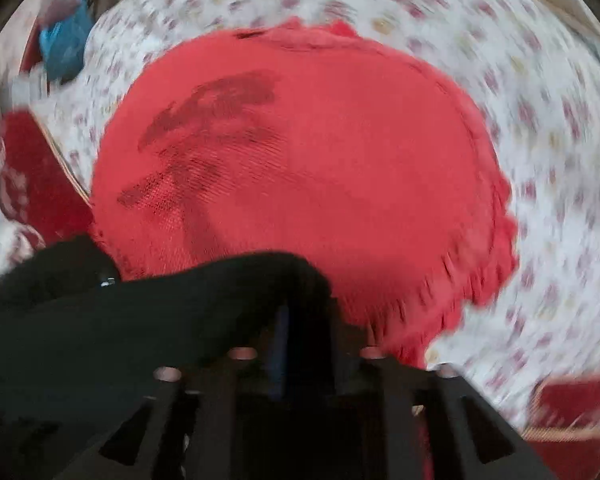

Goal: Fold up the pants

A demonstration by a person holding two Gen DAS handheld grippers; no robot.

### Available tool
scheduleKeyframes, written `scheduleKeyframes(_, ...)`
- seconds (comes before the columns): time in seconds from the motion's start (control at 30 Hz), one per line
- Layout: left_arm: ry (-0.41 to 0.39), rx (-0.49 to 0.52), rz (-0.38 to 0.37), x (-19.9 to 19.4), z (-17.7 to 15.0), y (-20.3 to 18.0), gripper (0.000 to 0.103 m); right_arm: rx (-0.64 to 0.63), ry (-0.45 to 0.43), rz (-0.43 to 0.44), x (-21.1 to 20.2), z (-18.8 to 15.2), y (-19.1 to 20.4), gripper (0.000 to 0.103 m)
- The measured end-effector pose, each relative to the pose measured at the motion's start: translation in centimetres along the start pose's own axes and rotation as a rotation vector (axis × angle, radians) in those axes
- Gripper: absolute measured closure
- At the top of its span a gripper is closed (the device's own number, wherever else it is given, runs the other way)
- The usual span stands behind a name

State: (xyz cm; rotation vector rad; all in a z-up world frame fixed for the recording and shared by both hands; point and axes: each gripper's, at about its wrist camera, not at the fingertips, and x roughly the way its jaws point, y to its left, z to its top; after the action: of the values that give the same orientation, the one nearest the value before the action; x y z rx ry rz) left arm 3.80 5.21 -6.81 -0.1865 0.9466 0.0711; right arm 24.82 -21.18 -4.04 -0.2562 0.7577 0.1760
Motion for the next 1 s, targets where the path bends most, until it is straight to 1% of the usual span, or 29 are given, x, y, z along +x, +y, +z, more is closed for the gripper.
scheduleKeyframes(0.03,-0.008,-0.004,0.002,-0.5,0.1,0.2,0.035,0.044,-0.004,0.027,-1.1,-0.5,-1.0,0.052)
scheduleKeyframes(0.07,-0.023,-0.007,0.013,-1.2,0.4,0.6,0.035,0.088,-0.013,0.056,-2.3,-1.0,-2.1,0.050)
scheduleKeyframes(0.1,-0.033,-0.012,0.019,-1.6,0.5,0.9,0.035,0.139,-0.027,0.096,-4.3,-1.9,-3.8,0.048)
scheduleKeyframes(0.13,-0.041,-0.020,0.024,-2.0,0.6,1.3,0.035,0.165,-0.028,0.114,-5.7,-2.8,-4.8,0.047)
scheduleKeyframes(0.17,-0.048,-0.034,0.026,-2.4,0.8,1.8,0.035,0.188,-0.023,0.115,-6.9,-4.0,-5.7,0.045)
scheduleKeyframes(0.2,-0.052,-0.052,0.028,-2.5,0.9,2.4,0.036,0.229,-0.011,0.105,-8.7,-5.8,-6.8,0.040)
scheduleKeyframes(0.23,-0.051,-0.067,0.031,-2.5,1.1,3.0,0.036,0.261,-0.003,0.114,-9.6,-7.1,-7.4,0.037)
scheduleKeyframes(0.27,-0.047,-0.082,0.037,-2.4,1.1,3.5,0.036,0.303,0.016,0.156,-10.6,-9.0,-8.1,0.037)
scheduleKeyframes(0.33,-0.029,-0.111,0.052,-1.9,1.0,4.4,0.036,0.366,0.051,0.234,-11.5,-11.7,-8.6,0.037)
scheduleKeyframes(0.4,-0.015,-0.139,0.055,-1.6,0.8,5.2,0.036,0.458,0.082,0.323,-11.5,-14.4,-8.2,0.037)
scheduleKeyframes(0.47,-0.006,-0.169,0.052,-1.4,0.5,5.8,0.036,0.513,0.101,0.404,-10.9,-15.6,-7.5,0.037)
scheduleKeyframes(0.53,-0.005,-0.191,0.038,-1.6,0.4,6.2,0.036,0.554,0.125,0.438,-10.0,-16.6,-6.4,0.037)
scheduleKeyframes(0.57,-0.001,-0.202,0.028,-1.7,0.4,6.4,0.036,0.540,0.141,0.410,-9.6,-16.9,-5.8,0.037)
scheduleKeyframes(0.67,-0.004,-0.205,0.027,-2.1,0.6,6.7,0.036,0.418,0.136,0.208,-10.1,-17.4,-4.3,0.037)
scheduleKeyframes(0.7,-0.007,-0.201,0.032,-2.2,0.6,6.7,0.036,0.397,0.138,0.192,-10.2,-17.5,-4.1,0.037)
scheduleKeyframes(0.77,-0.007,-0.200,0.035,-2.1,0.8,6.9,0.036,0.356,0.153,0.195,-10.2,-17.8,-3.9,0.037)
scheduleKeyframes(0.8,-0.001,-0.205,0.033,-2.0,0.8,6.9,0.036,0.315,0.169,0.177,-9.9,-17.7,-3.6,0.037)
scheduleKeyframes(0.87,0.010,-0.213,0.024,-1.8,0.8,6.8,0.036,0.268,0.164,0.134,-9.9,-17.7,-3.5,0.037)
scheduleKeyframes(0.93,0.009,-0.209,0.025,-1.8,0.7,6.6,0.036,0.283,0.131,0.152,-10.4,-17.7,-3.7,0.037)
scheduleKeyframes(1.0,0.013,-0.191,0.035,-1.7,0.6,6.4,0.036,0.335,0.117,0.182,-10.8,-18.3,-4.8,0.037)
